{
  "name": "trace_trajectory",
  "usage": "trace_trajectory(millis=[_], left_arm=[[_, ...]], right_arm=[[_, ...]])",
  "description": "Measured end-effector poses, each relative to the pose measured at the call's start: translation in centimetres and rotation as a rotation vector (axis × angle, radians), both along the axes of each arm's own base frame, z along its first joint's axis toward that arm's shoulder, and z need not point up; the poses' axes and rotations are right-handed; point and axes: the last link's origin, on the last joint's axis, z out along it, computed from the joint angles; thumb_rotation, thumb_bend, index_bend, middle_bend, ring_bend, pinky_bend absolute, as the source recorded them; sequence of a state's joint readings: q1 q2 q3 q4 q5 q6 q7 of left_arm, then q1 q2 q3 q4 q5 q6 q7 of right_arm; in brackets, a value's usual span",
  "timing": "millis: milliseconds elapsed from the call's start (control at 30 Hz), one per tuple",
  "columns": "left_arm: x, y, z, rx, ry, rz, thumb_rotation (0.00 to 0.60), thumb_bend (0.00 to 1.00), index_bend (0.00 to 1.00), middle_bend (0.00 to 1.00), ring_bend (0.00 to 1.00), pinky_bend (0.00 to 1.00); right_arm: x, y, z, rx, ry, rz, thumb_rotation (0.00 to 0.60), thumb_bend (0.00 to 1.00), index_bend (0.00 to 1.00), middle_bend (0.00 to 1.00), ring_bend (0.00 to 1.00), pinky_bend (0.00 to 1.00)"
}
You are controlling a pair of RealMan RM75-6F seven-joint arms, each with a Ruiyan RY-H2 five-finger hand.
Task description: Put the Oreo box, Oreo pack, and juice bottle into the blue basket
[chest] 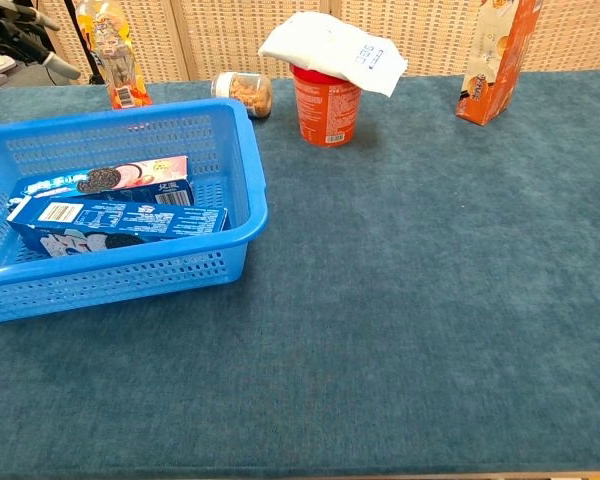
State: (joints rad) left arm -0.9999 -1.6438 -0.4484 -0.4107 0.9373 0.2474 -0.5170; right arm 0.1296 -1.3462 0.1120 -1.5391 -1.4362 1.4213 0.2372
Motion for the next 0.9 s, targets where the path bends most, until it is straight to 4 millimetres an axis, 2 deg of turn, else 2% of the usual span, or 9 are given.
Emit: trace_trajectory(millis=[300, 667, 900], left_arm=[[1.9, 0.5, -2.0, -0.032, -0.007, -0.037, 0.600, 0.16, 0.09, 0.00, 0.00, 0.06], [3.0, 1.0, -2.4, -0.013, 0.012, -0.085, 0.600, 0.16, 0.09, 0.00, 0.00, 0.06], [2.9, 1.1, -2.2, 0.001, 0.014, -0.083, 0.600, 0.16, 0.09, 0.00, 0.00, 0.06]], right_arm=[[-0.2, 0.0, -0.2, 0.011, -0.014, -0.002, 0.600, 0.23, 0.00, 0.00, 0.00, 0.46], [-0.1, 0.0, -0.2, 0.012, -0.017, 0.001, 0.600, 0.23, 0.00, 0.00, 0.00, 0.46], [-0.2, 0.0, -0.2, 0.016, -0.018, -0.003, 0.600, 0.23, 0.00, 0.00, 0.00, 0.46]])
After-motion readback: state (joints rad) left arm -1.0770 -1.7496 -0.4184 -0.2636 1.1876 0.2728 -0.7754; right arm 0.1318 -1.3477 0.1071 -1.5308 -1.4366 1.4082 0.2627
